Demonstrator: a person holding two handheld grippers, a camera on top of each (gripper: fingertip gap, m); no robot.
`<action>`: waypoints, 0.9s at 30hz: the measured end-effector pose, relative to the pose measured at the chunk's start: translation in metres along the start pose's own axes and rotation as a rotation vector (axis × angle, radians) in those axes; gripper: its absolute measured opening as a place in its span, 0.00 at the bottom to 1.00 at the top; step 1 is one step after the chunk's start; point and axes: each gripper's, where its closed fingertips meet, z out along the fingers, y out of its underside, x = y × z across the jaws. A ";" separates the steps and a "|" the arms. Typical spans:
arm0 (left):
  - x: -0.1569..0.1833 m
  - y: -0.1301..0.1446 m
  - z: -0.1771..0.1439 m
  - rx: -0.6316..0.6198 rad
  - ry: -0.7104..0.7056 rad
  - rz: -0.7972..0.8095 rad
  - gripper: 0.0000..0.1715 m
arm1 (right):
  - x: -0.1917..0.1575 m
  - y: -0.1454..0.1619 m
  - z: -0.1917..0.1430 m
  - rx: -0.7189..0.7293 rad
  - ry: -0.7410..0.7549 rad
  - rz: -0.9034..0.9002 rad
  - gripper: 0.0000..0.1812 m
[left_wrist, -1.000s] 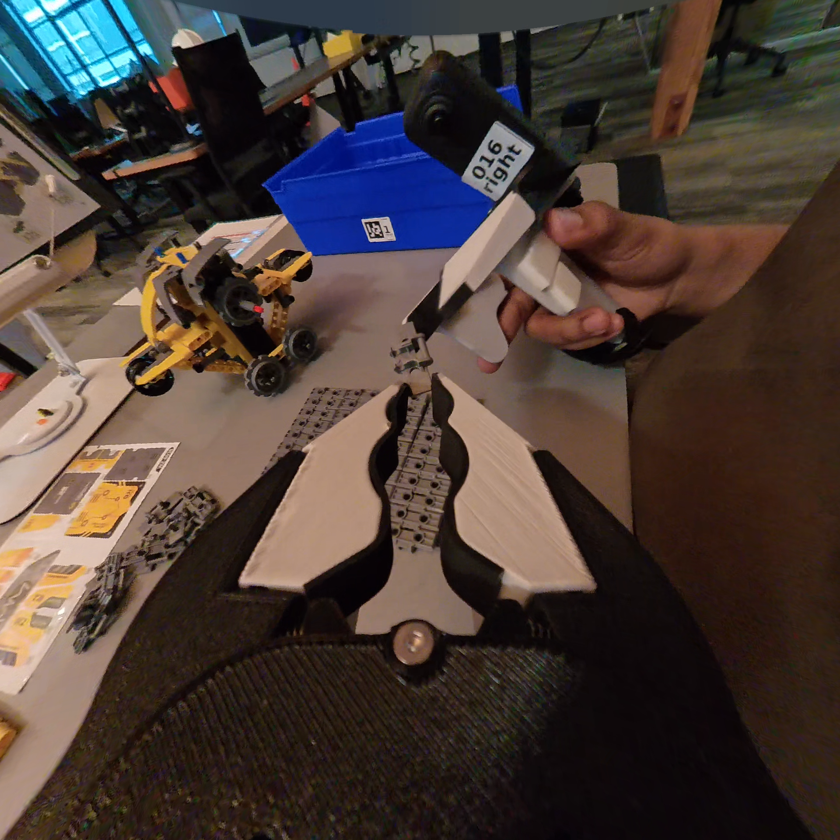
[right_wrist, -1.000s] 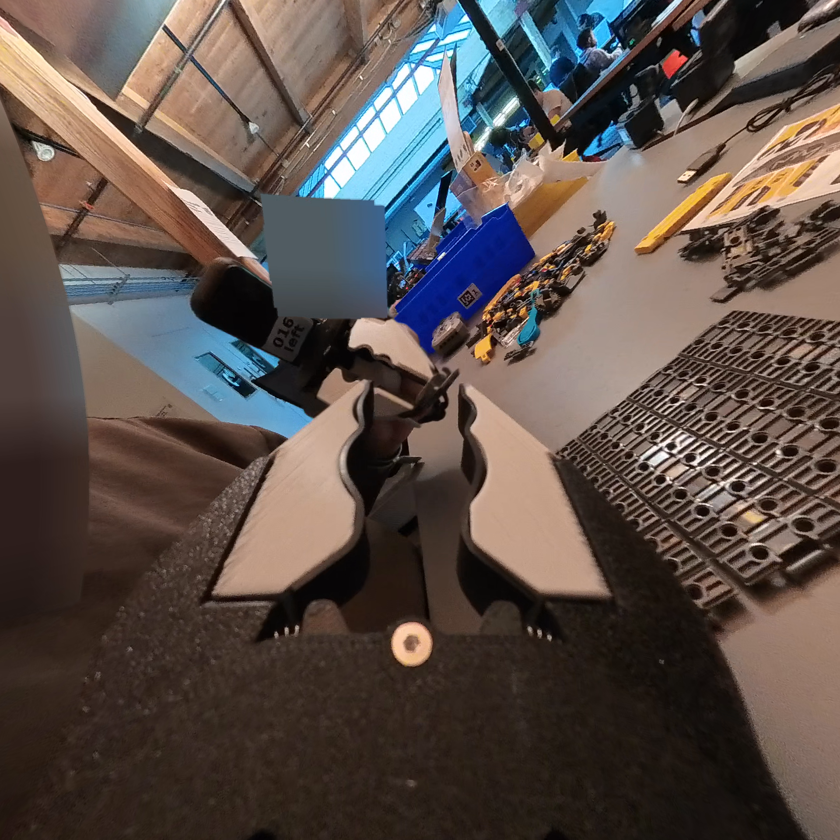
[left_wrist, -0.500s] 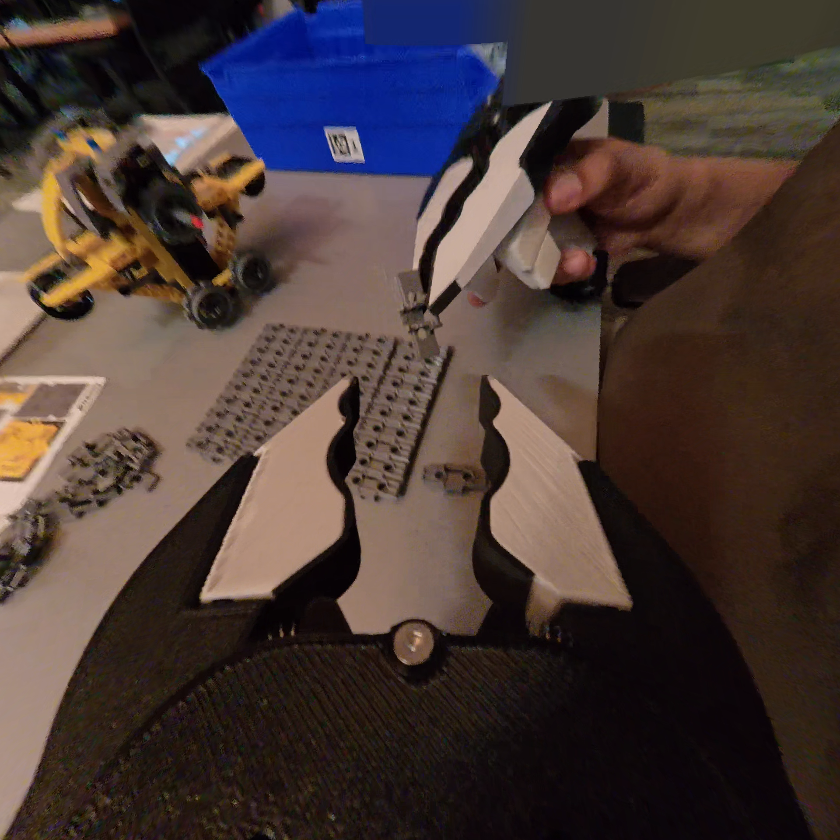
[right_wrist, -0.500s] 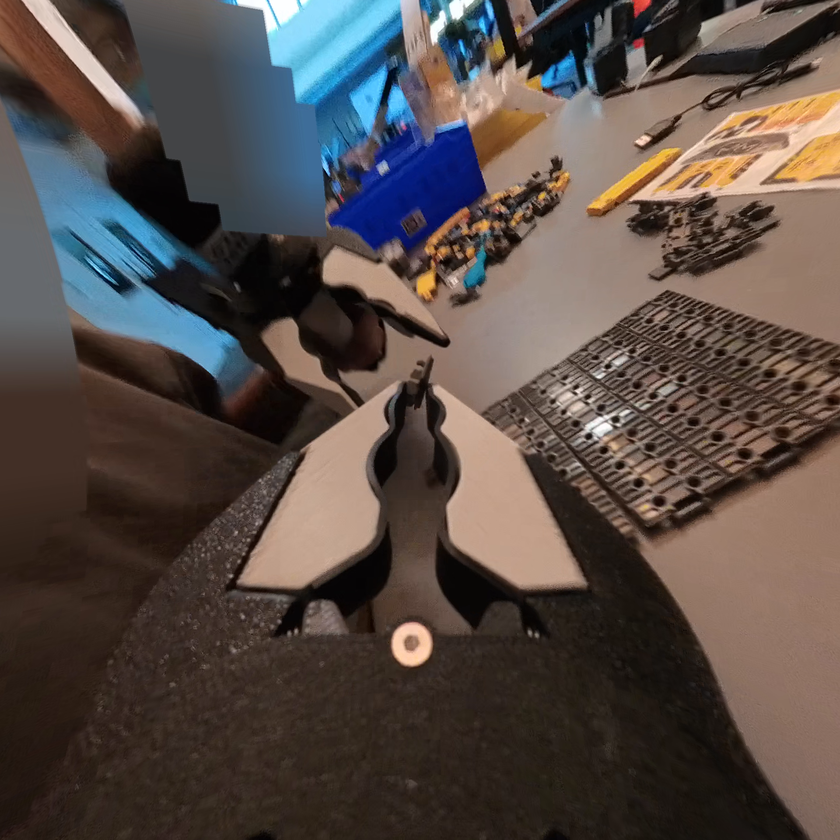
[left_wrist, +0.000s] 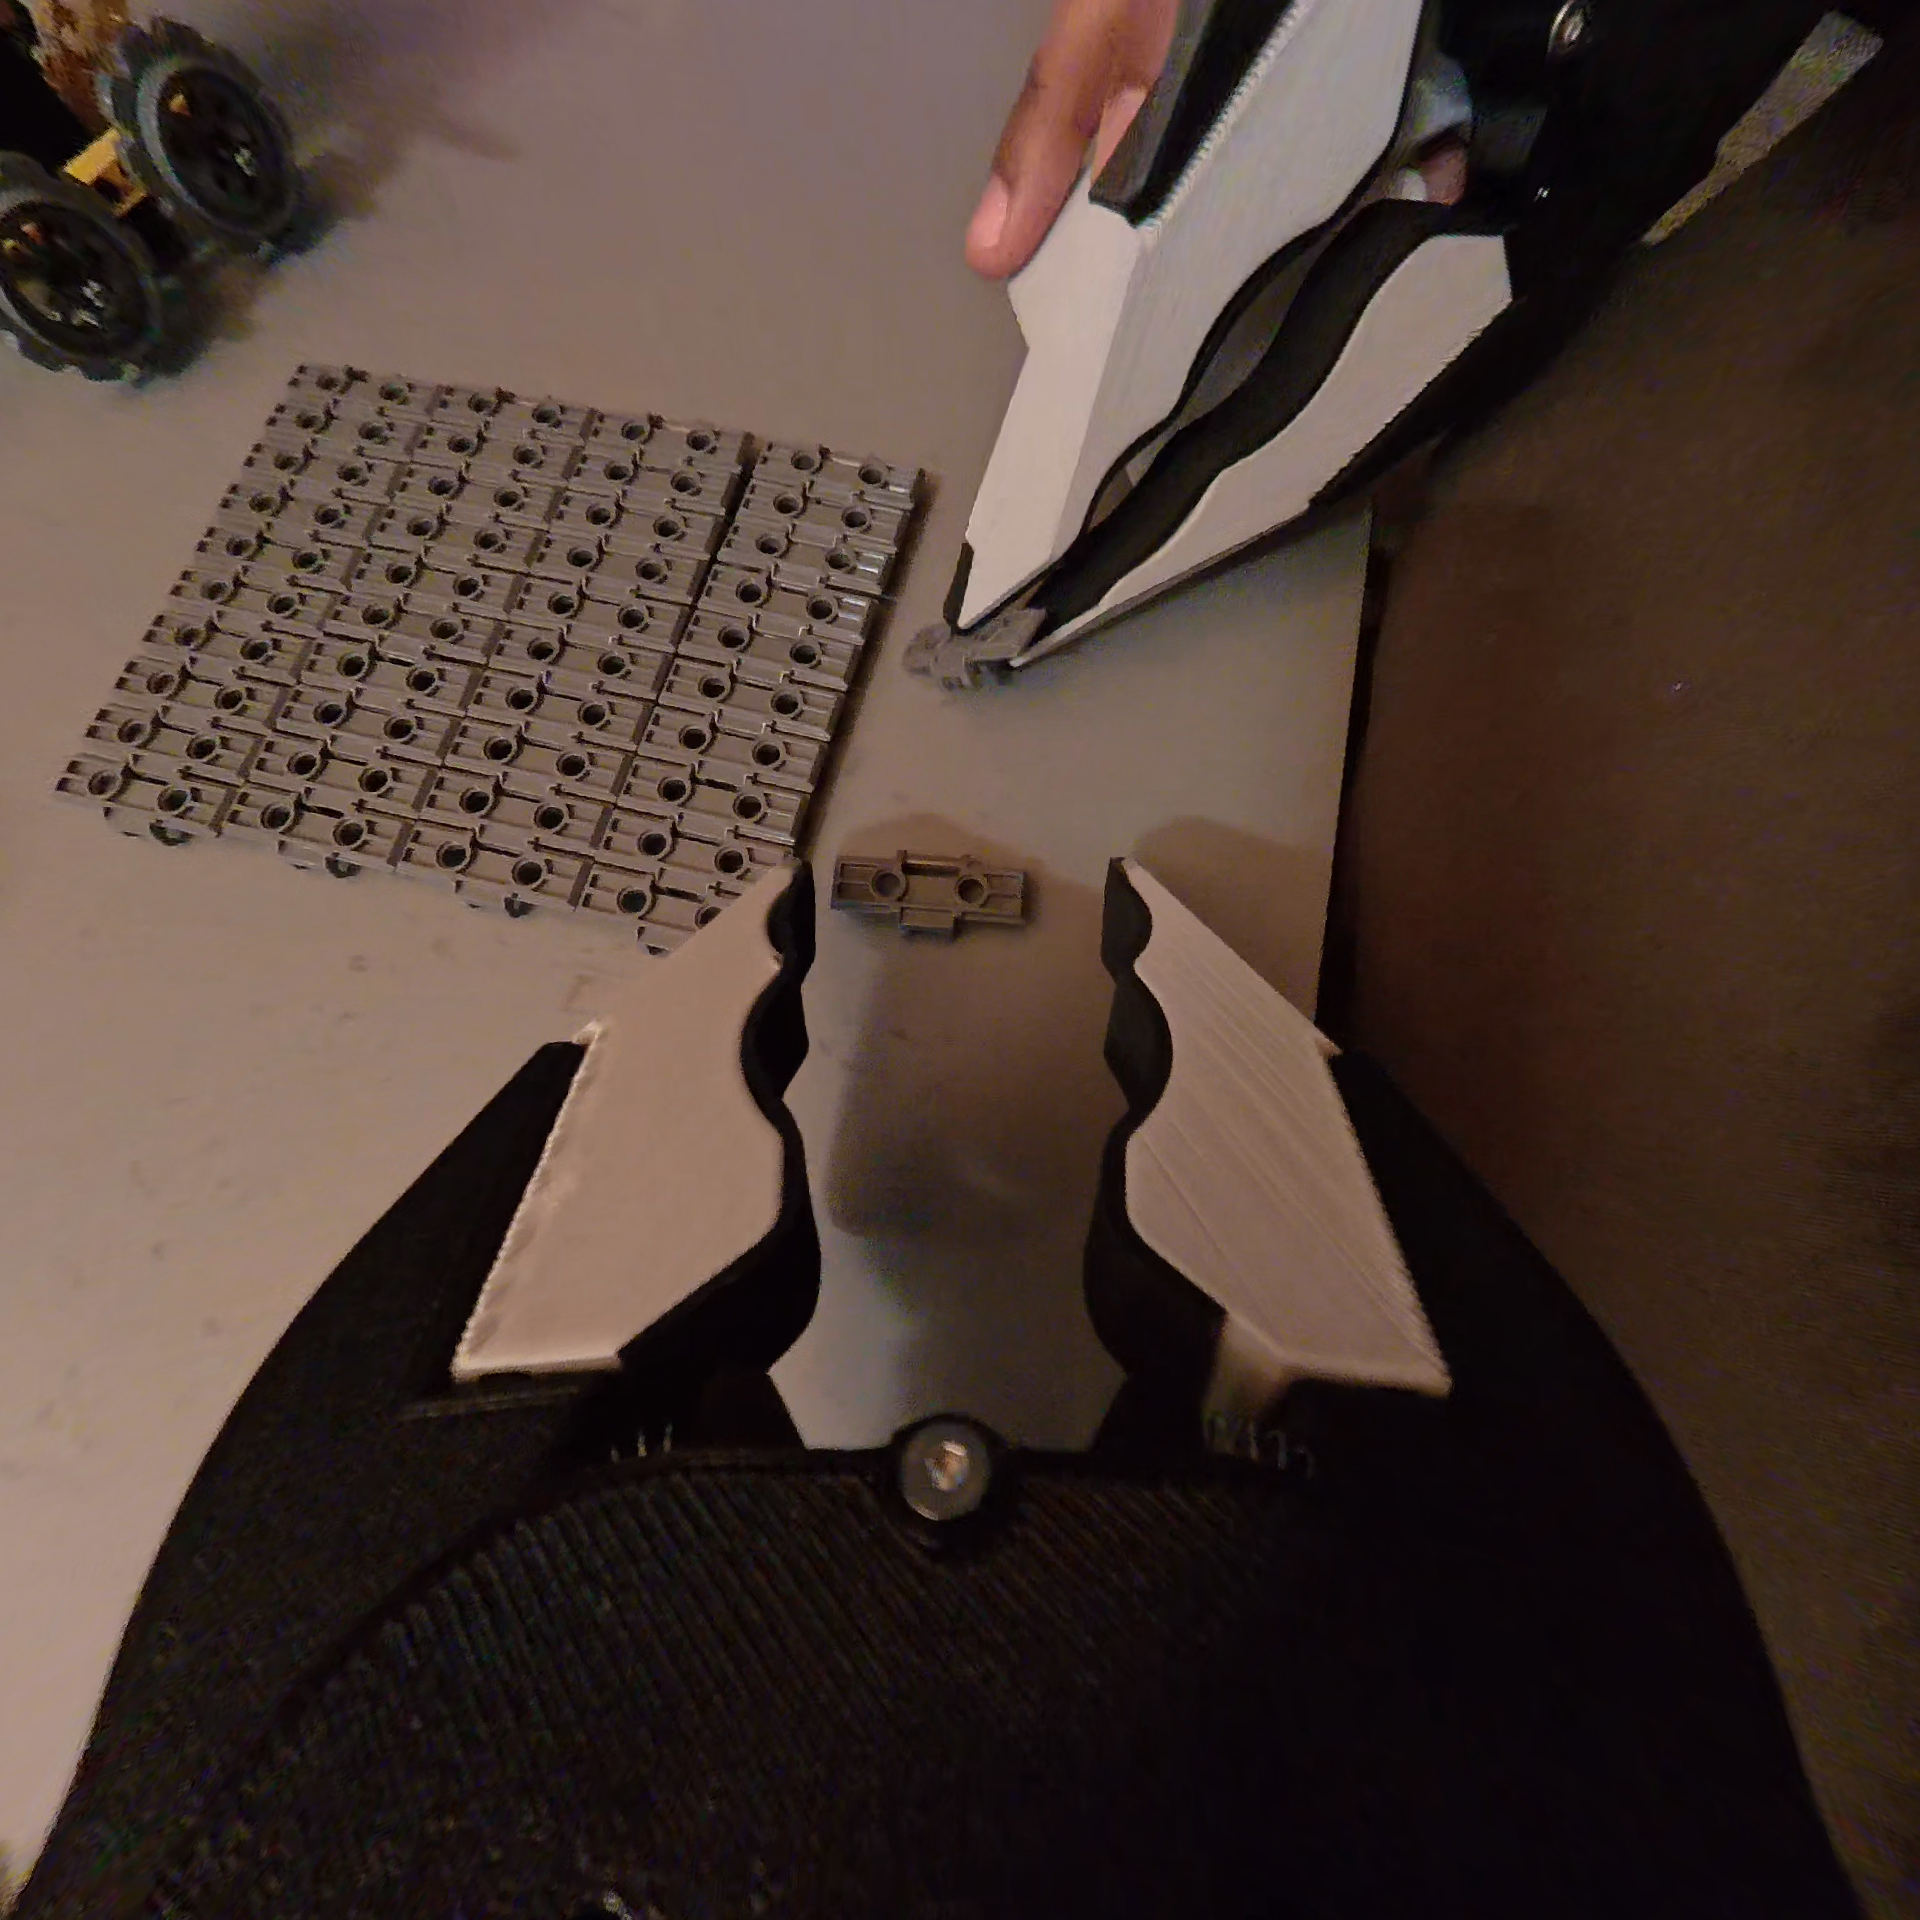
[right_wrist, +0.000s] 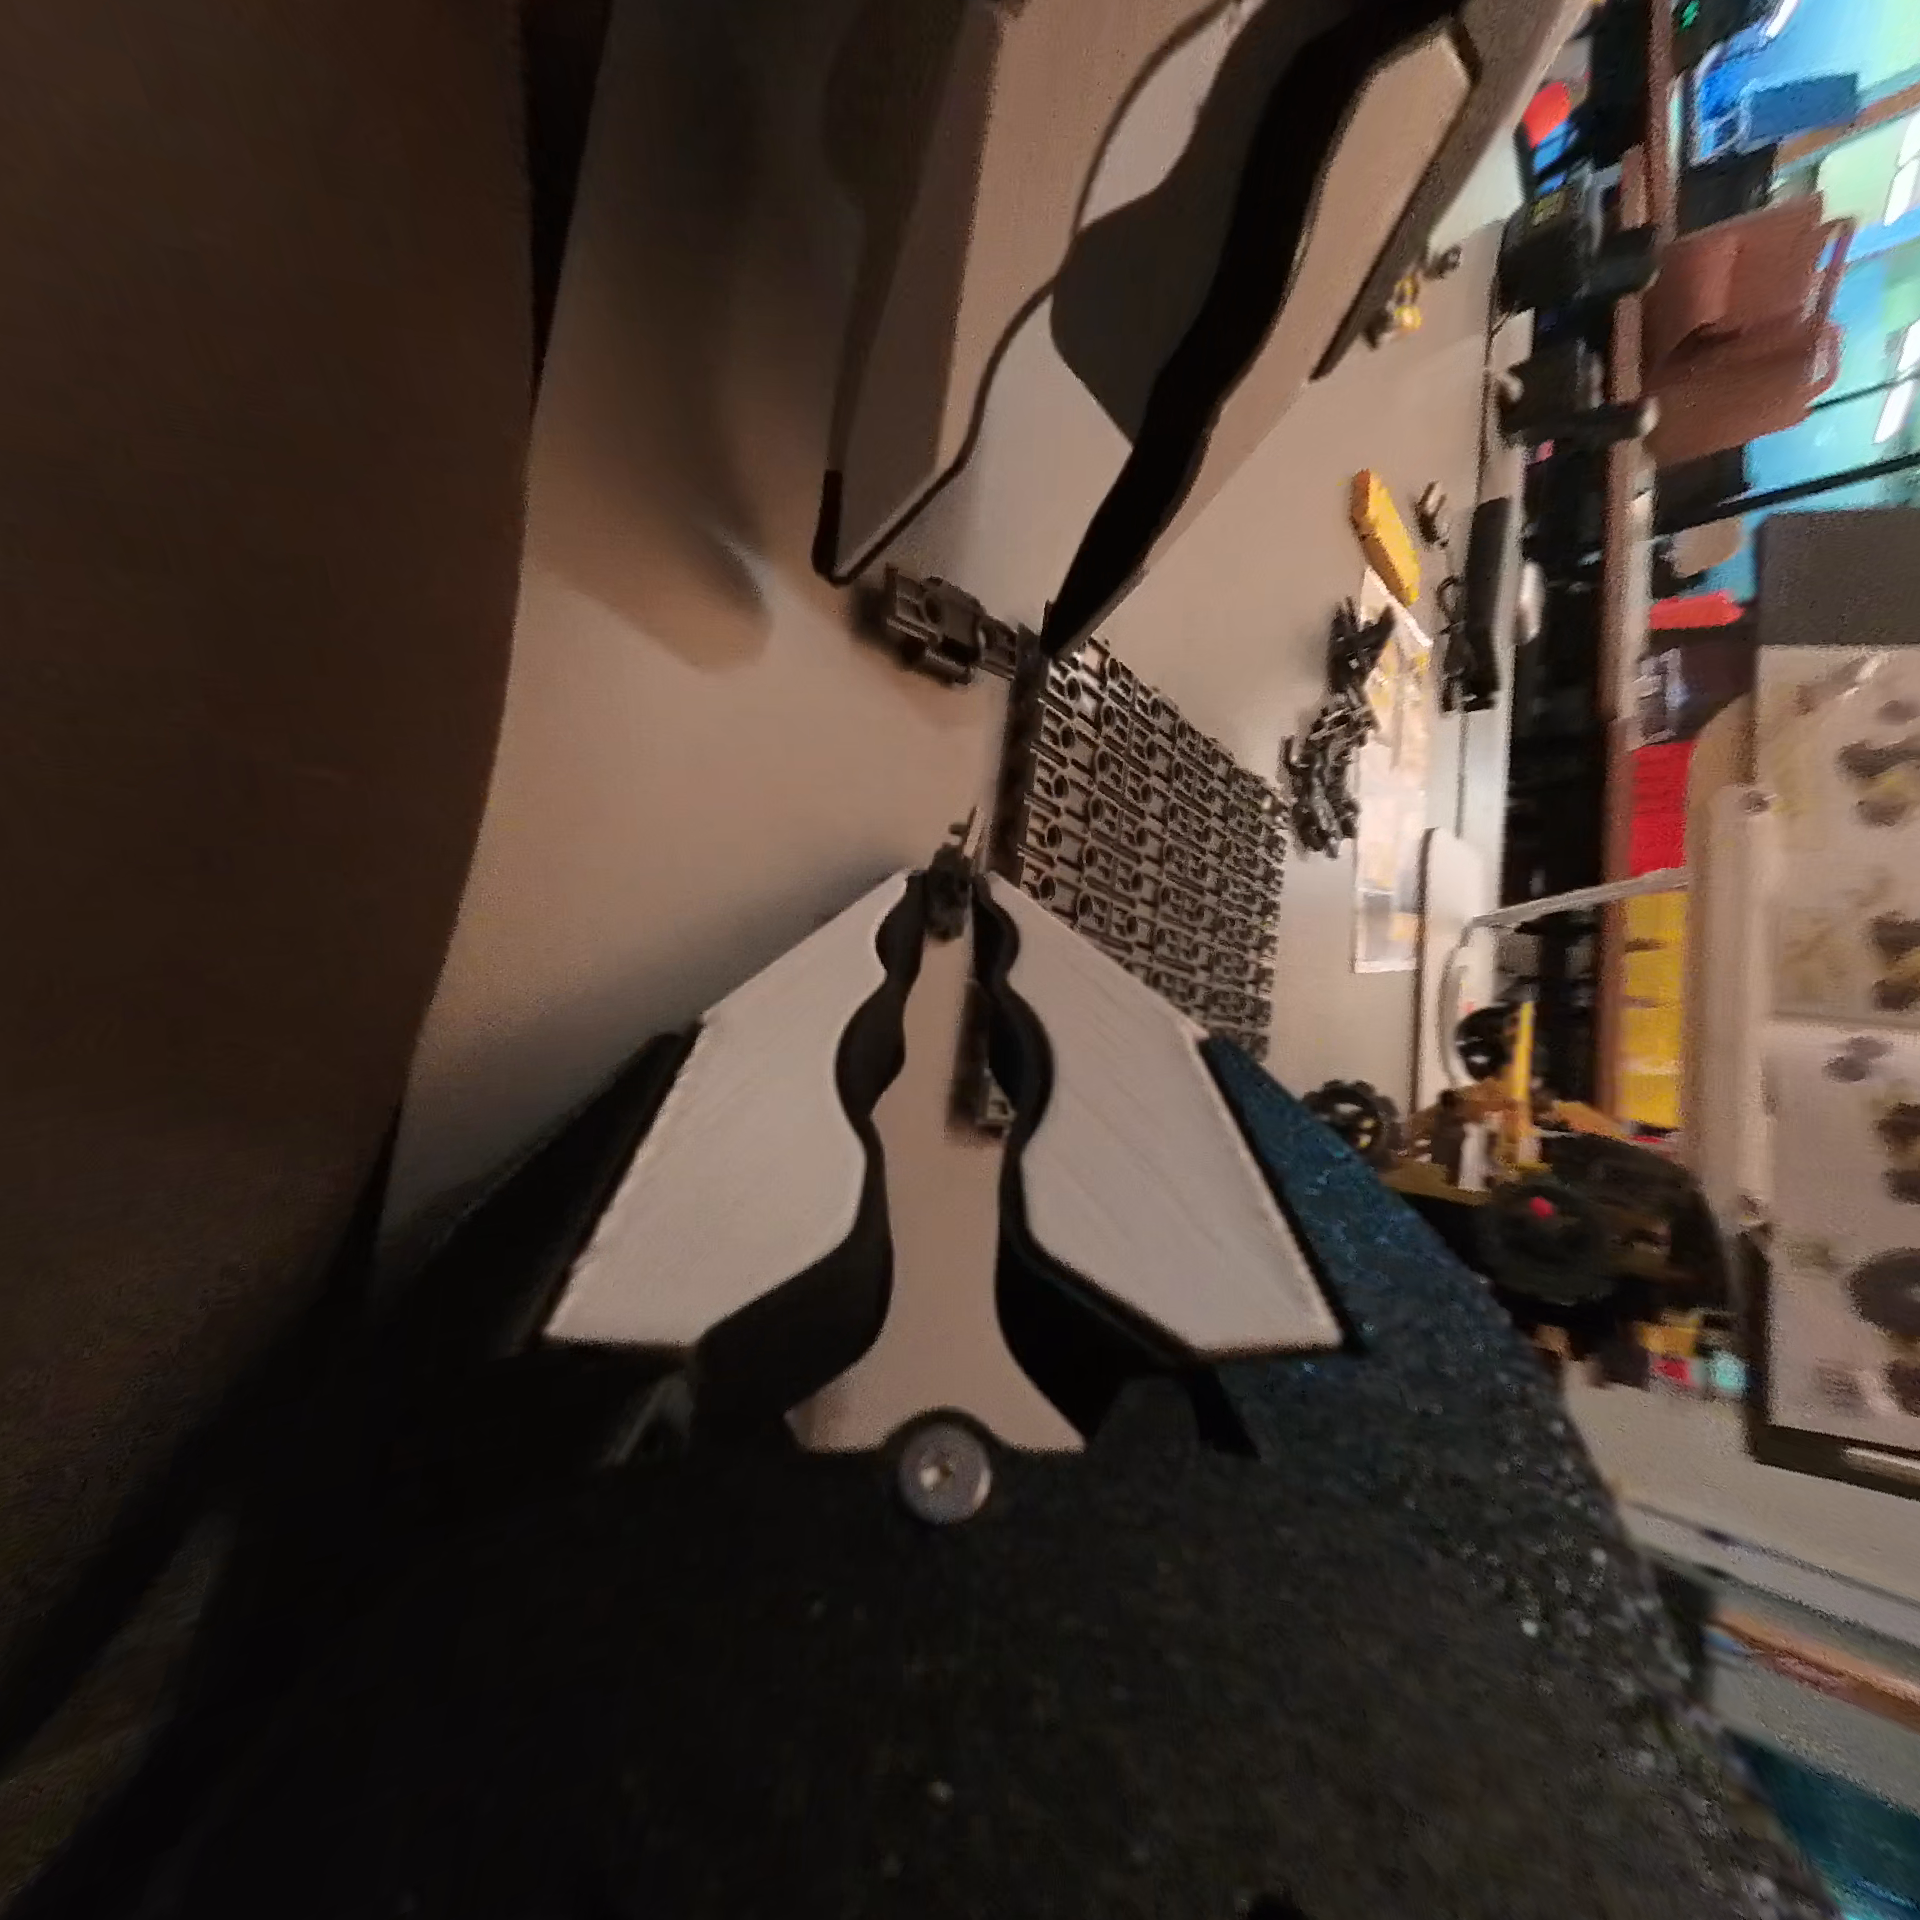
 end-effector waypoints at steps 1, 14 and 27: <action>0.000 0.002 0.001 -0.008 0.001 0.002 0.32 | -0.001 0.001 0.001 -0.005 0.008 -0.032 0.05; -0.001 0.008 0.005 -0.046 -0.006 0.000 0.30 | -0.005 0.008 -0.021 -0.021 -0.178 0.455 0.18; 0.008 0.004 0.008 -0.037 0.026 0.039 0.23 | -0.014 -0.005 -0.009 -0.036 -0.245 0.999 0.30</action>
